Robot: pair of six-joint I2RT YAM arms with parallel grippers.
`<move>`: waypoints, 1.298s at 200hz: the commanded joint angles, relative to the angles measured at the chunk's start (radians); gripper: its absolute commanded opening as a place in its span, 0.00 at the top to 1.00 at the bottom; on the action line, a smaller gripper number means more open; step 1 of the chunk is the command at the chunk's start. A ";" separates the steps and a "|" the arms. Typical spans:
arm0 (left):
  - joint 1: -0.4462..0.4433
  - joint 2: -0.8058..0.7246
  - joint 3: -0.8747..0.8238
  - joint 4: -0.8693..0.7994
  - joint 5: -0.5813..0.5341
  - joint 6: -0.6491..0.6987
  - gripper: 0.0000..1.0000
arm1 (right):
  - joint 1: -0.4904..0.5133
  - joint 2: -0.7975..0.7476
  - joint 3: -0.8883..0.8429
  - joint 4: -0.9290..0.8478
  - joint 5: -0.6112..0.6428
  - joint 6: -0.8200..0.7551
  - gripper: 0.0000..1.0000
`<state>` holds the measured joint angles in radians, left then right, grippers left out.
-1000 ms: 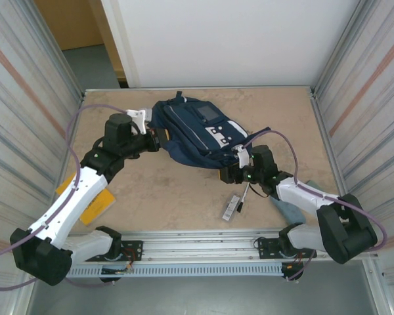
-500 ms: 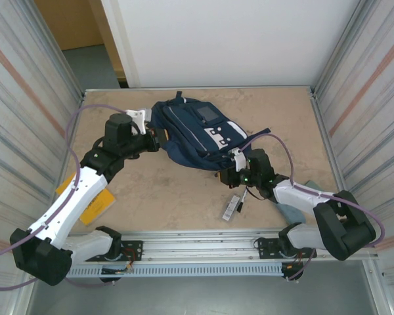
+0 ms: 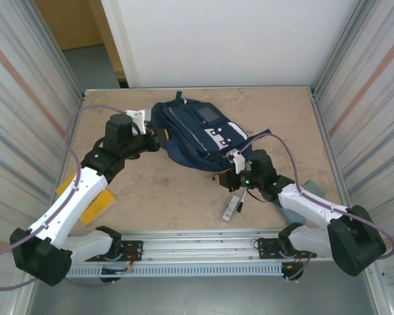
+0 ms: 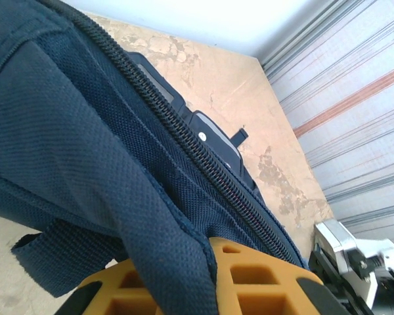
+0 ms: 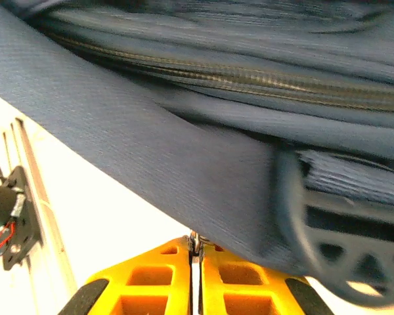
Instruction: Pack books, pencil case, and school supplies into a backpack
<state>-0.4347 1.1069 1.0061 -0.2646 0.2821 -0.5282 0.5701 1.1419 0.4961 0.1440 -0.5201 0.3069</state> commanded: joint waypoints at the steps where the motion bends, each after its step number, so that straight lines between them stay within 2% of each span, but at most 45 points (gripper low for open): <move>1: -0.048 -0.010 -0.073 0.188 -0.039 -0.022 1.00 | 0.053 -0.015 0.081 -0.077 -0.006 0.004 0.92; 55: -0.118 0.002 -0.192 0.295 -0.143 -0.055 1.00 | 0.126 0.090 0.201 -0.061 0.031 0.133 0.91; 86: -0.139 0.008 -0.271 0.361 -0.160 -0.096 1.00 | 0.170 0.219 0.326 -0.086 0.087 0.148 0.88; 110: -0.183 0.038 -0.333 0.446 -0.196 -0.133 1.00 | 0.229 0.330 0.390 -0.022 0.115 0.192 0.87; 131: -0.206 0.076 -0.357 0.461 -0.214 -0.137 1.00 | 0.266 0.405 0.423 0.006 0.138 0.206 0.86; 169: -0.194 0.110 -0.417 0.455 -0.240 -0.103 1.00 | 0.258 0.476 0.399 -0.003 0.161 0.232 0.85; 186: -0.183 0.130 -0.456 0.480 -0.234 -0.114 0.93 | 0.245 0.486 0.389 -0.032 0.177 0.234 0.83; 231: -0.170 0.140 -0.540 0.506 -0.225 -0.154 0.73 | 0.233 0.481 0.368 -0.097 0.196 0.200 0.69; 238: -0.170 0.120 -0.552 0.484 -0.238 -0.164 0.66 | 0.233 0.472 0.368 -0.114 0.190 0.193 0.66; 250: -0.160 0.071 -0.581 0.443 -0.245 -0.198 0.48 | 0.232 0.443 0.386 -0.188 0.191 0.148 0.58; 259: -0.154 0.024 -0.604 0.426 -0.220 -0.194 0.42 | 0.234 0.409 0.412 -0.274 0.218 0.098 0.54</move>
<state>-0.5930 1.2350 0.4534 0.2047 0.0116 -0.6918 0.8131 1.6218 0.8574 -0.0193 -0.3550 0.5083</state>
